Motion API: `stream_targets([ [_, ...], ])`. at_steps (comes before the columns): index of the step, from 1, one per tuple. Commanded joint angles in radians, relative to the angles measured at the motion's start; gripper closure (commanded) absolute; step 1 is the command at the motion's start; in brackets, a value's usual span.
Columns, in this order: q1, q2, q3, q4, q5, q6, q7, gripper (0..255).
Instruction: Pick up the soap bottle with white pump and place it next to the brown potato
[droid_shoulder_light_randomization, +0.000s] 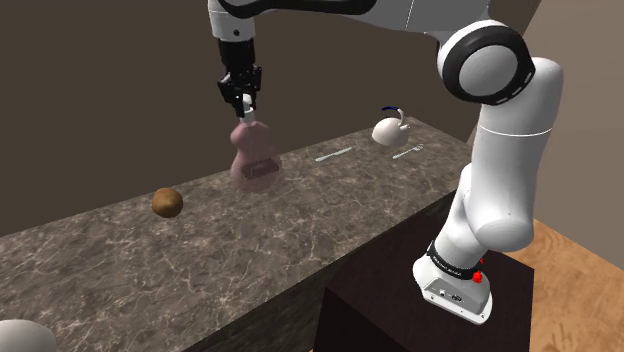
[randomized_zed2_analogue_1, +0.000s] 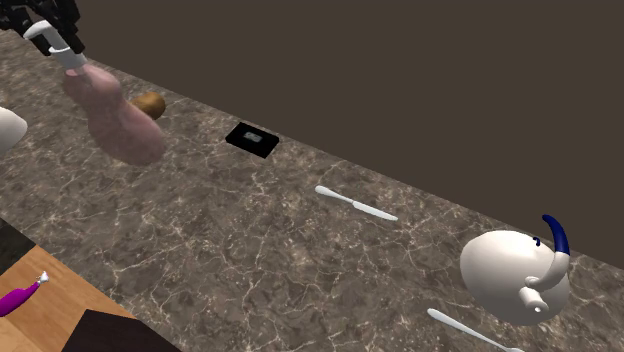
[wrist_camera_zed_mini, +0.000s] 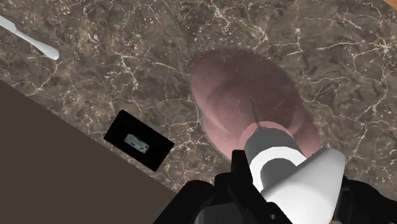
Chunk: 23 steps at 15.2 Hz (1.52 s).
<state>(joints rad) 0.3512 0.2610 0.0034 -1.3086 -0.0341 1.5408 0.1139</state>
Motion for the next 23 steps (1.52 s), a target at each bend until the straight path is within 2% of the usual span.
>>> stream_targets([
  [1, 0.028, 0.053, 0.015, 0.081, -0.003, -0.027, 0.042, 255],
  [4, 0.069, 0.152, 0.032, 0.229, -0.011, -0.079, 0.095, 255],
  [7, 0.114, 0.288, 0.044, 0.446, -0.020, -0.161, 0.144, 255],
  [8, 0.120, 0.306, 0.044, 0.476, -0.021, -0.173, 0.148, 255],
  [14, 0.114, 0.238, 0.045, 0.281, -0.018, -0.046, 0.152, 255],
  [23, 0.109, 0.195, 0.046, 0.090, -0.016, 0.102, 0.157, 255],
])
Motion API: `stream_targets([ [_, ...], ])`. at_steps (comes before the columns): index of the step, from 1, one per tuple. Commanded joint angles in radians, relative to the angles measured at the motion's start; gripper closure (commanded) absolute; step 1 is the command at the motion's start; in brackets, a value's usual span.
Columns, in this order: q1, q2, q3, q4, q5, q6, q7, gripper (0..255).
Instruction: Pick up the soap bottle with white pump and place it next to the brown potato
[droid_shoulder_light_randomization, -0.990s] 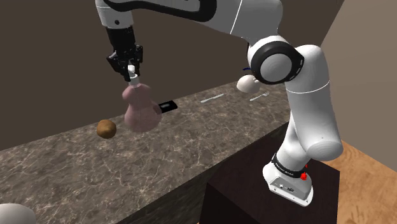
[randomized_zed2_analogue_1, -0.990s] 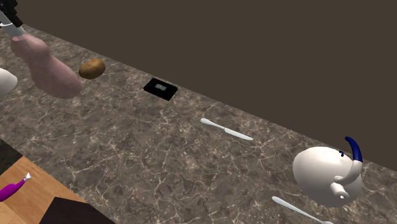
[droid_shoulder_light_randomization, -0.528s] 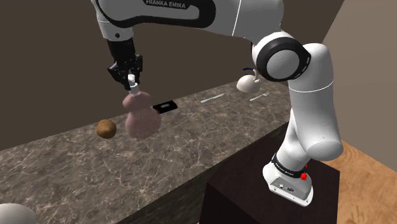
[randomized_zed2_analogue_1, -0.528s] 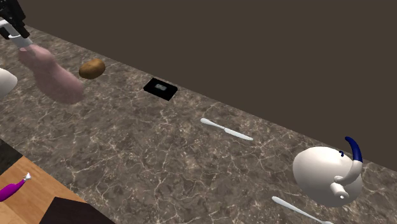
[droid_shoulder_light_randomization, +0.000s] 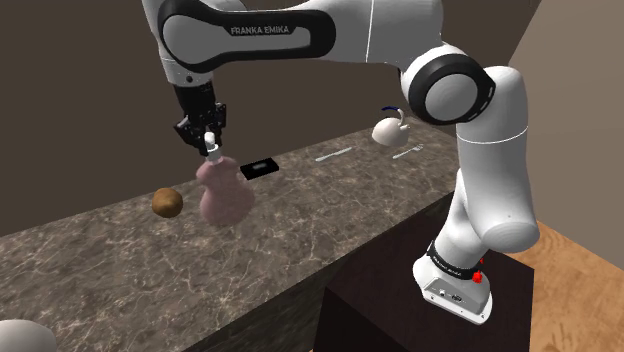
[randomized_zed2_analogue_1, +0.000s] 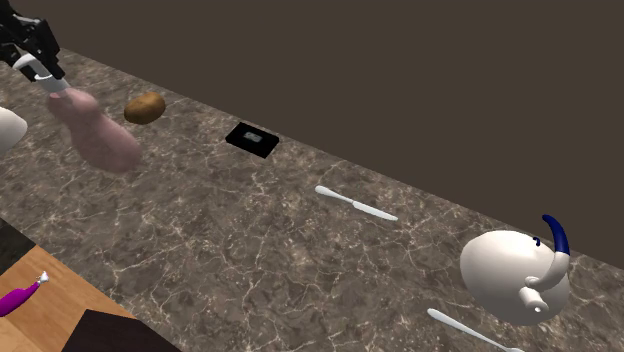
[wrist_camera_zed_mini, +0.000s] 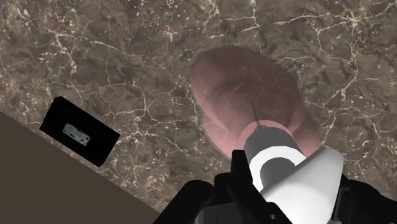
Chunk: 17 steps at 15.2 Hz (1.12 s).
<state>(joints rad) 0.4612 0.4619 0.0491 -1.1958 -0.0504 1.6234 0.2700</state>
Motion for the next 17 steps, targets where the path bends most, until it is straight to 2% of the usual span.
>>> stream_targets([
  [1, -0.001, -0.008, 0.000, -0.040, 0.000, 0.034, 0.001, 255],
  [11, -0.003, -0.014, 0.000, -0.182, -0.001, 0.170, 0.005, 255],
  [17, -0.003, -0.014, 0.000, -0.182, -0.001, 0.170, 0.005, 255],
])
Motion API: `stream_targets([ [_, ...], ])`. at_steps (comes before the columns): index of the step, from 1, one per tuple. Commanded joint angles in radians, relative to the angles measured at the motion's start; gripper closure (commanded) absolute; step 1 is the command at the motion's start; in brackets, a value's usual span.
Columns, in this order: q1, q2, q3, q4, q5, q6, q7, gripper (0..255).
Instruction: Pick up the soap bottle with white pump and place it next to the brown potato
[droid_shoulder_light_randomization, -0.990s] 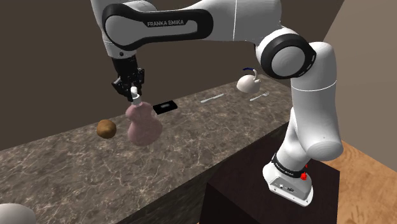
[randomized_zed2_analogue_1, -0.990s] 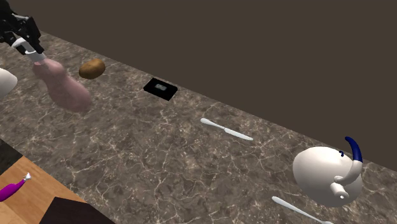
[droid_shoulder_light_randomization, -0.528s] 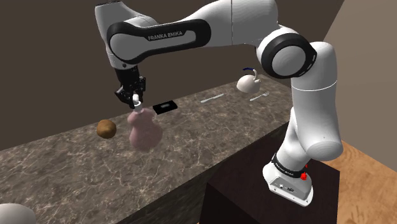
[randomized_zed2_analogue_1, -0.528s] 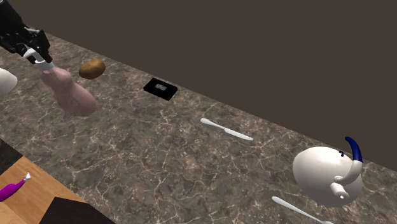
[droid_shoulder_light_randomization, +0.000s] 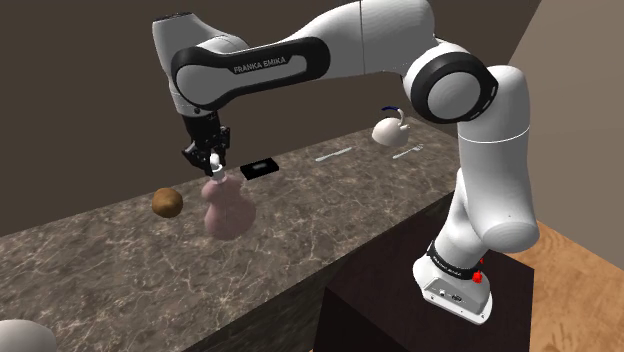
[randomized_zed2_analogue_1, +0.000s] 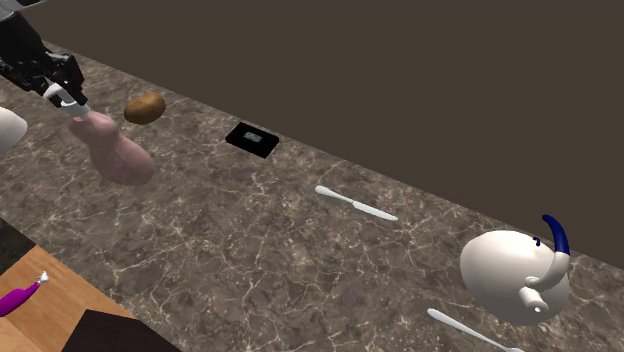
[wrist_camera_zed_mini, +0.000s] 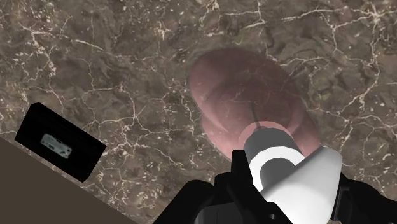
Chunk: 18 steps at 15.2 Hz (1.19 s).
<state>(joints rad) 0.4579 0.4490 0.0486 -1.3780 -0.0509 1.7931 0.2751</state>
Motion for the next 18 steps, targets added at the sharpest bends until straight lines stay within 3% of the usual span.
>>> stream_targets([
  [1, 0.000, -0.001, 0.000, 0.000, 0.000, 0.001, 0.000, 255],
  [2, 0.000, 0.000, 0.000, 0.001, 0.000, 0.000, 0.000, 0],
  [7, 0.000, -0.001, 0.000, 0.000, 0.000, 0.001, 0.000, 0],
  [11, 0.004, 0.011, 0.001, 0.145, 0.000, -0.133, -0.002, 0],
  [18, 0.004, 0.011, 0.001, 0.145, 0.000, -0.133, -0.002, 0],
])
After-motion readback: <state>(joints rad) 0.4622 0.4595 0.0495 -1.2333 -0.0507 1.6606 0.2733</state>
